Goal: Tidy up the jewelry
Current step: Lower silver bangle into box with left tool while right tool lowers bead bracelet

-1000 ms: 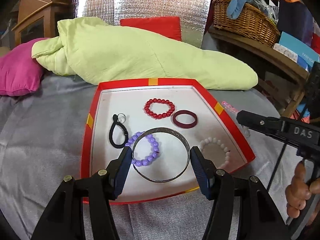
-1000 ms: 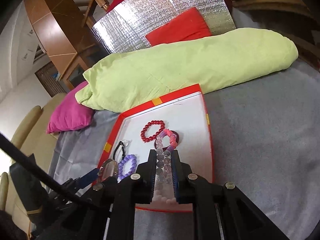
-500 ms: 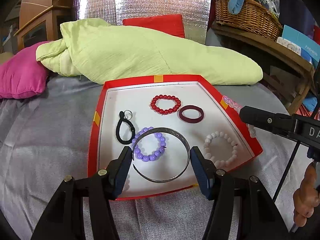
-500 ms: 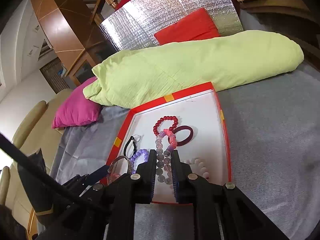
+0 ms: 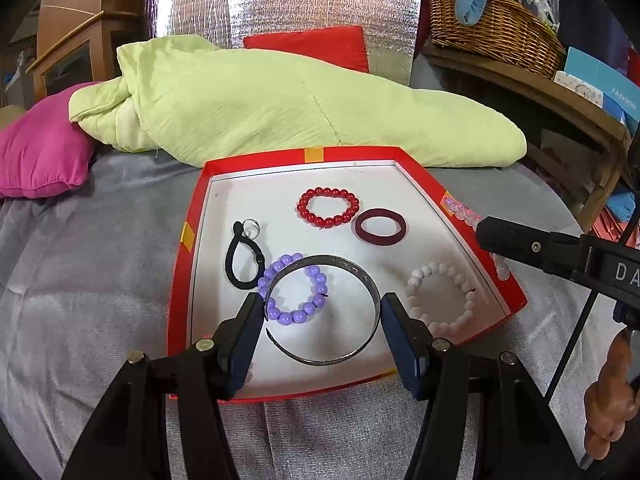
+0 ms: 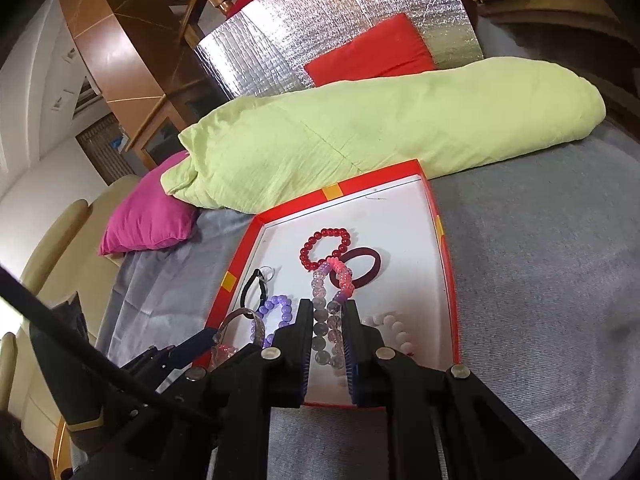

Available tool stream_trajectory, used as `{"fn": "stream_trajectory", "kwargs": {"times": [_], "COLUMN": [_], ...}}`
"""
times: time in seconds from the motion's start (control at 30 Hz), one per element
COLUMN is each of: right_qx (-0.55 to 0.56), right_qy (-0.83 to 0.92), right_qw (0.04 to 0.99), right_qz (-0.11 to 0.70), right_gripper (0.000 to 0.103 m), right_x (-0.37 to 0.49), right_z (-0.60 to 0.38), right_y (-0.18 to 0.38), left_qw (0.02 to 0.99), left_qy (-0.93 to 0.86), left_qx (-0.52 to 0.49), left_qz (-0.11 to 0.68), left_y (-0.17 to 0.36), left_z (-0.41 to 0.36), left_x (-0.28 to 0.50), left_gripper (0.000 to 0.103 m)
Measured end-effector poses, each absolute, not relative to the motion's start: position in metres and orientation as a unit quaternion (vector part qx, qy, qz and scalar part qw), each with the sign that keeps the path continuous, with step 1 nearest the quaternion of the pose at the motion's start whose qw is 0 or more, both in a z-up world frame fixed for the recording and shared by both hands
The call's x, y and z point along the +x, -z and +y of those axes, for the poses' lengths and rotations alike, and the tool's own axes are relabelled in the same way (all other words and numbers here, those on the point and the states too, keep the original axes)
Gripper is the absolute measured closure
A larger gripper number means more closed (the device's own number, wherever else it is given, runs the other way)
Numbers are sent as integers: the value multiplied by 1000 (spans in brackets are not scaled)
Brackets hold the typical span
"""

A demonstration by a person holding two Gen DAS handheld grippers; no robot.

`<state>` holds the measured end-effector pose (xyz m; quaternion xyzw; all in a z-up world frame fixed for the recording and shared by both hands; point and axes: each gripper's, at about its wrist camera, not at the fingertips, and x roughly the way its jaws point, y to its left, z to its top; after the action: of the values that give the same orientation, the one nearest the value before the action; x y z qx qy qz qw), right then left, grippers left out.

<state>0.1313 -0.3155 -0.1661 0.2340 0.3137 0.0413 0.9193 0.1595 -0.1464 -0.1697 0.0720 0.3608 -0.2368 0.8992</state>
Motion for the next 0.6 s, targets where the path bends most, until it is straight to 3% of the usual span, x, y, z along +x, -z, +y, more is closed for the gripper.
{"fn": "stream_trajectory", "kwargs": {"times": [0.6], "right_qx": [246], "right_qy": [-59], "right_qw": [907], "right_qz": [336], "right_gripper": [87], "right_x": [155], "right_z": [-293], "right_y": [181], "left_qw": [884], "left_qy": [250], "left_qx": [45], "left_qz": [393], "left_y": [182], "left_z": [-145], "left_x": [169], "left_gripper": [41]}}
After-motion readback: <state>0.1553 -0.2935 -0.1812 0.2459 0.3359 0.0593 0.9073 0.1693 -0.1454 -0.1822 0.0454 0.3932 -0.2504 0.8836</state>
